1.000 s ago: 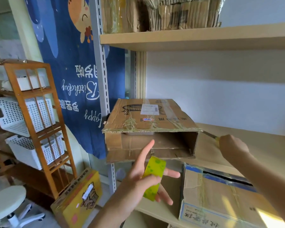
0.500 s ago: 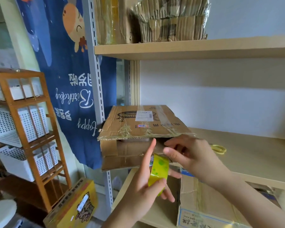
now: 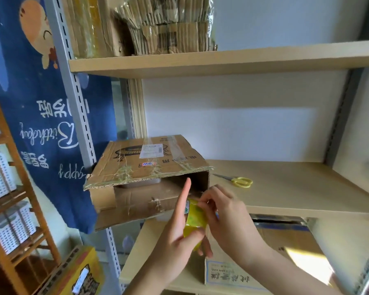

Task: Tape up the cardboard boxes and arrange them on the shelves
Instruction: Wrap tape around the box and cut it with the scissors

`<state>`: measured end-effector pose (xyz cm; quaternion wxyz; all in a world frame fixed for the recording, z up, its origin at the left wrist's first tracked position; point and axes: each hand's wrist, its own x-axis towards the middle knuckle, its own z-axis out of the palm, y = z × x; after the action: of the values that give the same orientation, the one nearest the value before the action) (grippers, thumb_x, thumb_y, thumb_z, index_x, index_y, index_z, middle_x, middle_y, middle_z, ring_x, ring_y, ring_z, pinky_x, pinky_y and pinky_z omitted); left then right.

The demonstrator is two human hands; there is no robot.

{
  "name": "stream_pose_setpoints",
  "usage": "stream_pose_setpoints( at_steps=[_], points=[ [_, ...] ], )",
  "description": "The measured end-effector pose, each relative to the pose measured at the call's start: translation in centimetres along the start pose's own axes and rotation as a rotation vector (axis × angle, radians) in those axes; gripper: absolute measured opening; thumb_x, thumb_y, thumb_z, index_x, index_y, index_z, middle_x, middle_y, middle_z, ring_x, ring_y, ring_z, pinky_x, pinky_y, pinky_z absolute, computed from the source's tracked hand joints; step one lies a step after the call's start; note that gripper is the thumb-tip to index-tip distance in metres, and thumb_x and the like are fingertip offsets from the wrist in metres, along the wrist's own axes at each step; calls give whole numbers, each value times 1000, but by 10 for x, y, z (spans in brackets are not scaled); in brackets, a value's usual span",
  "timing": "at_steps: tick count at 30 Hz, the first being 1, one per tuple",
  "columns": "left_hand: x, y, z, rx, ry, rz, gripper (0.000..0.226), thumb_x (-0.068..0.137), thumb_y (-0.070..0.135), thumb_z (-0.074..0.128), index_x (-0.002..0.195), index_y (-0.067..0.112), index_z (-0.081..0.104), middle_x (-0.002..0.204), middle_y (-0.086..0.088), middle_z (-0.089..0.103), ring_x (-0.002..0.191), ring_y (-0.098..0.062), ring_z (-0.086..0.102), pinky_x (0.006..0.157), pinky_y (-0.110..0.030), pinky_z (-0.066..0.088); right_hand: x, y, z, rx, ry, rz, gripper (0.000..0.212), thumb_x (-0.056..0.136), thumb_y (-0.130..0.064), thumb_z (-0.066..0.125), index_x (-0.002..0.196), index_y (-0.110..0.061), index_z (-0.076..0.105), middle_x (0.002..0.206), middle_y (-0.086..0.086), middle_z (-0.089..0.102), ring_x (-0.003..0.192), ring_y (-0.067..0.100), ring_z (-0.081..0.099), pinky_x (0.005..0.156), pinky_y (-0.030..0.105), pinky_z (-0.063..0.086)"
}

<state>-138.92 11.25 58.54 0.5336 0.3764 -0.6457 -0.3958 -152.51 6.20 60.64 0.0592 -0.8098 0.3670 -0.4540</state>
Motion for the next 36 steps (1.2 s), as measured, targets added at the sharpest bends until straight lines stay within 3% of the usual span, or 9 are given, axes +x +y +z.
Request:
stream_pose_setpoints(
  at_steps=[3,8,13,16,18,20,26,31,36],
  points=[
    [12,3,24,-37,-6,-14,89,85,8,52,146,58,13,115,-2,67,82,-30,66,72,-39,56,-6,12,-21,-232,60,-99,5,83,-17,58,82,-17,54,82,-7,53,76,15,50,63,19,39],
    [43,-1,67,-263,-37,-172,90,81,4,58,146,52,17,105,-9,70,72,-30,62,69,-40,54,-9,35,-63,-418,-68,16,52,43,-2,85,84,-15,55,82,-3,55,74,21,52,59,26,44],
    [72,-14,104,-322,97,-439,67,91,1,61,143,33,34,111,-11,66,69,-22,69,55,-31,55,-12,60,-84,-393,-35,62,34,62,10,72,84,-10,56,82,-4,55,77,21,52,63,22,38],
    [82,-19,122,-358,151,-552,47,93,8,63,131,21,39,79,-5,73,55,-18,68,49,-26,54,5,90,-83,-321,-35,232,13,91,2,54,91,-10,59,87,-6,55,84,17,52,68,24,39],
    [81,-19,131,-479,175,-661,22,94,12,64,110,7,50,65,-13,69,56,-27,65,52,-29,56,16,110,-74,-352,-161,281,17,91,3,49,94,-10,59,92,-2,59,89,19,57,73,28,45],
    [80,-21,133,-459,186,-759,19,94,21,64,89,6,54,66,-16,65,57,-27,61,52,-28,52,20,121,-61,-387,-283,280,24,85,7,49,96,-12,59,100,2,62,95,20,59,77,30,48],
    [101,-46,117,-603,273,-912,21,95,18,62,83,1,61,60,-14,64,44,-23,57,54,-32,49,32,144,-30,-426,-370,237,28,84,7,50,101,-13,59,109,1,58,106,18,53,81,26,45],
    [114,-63,113,-523,229,-893,30,97,17,53,73,2,63,53,-10,61,41,-20,55,51,-28,47,35,163,-13,-532,-434,120,12,98,-17,48,109,-16,52,117,5,49,114,23,45,90,34,44],
    [116,-70,110,-611,230,-884,19,96,14,58,89,-2,65,62,-11,65,47,-22,60,54,-29,50,37,182,-19,-569,-401,140,56,94,-59,39,131,-17,42,125,1,44,113,24,46,93,36,42]
  ],
)
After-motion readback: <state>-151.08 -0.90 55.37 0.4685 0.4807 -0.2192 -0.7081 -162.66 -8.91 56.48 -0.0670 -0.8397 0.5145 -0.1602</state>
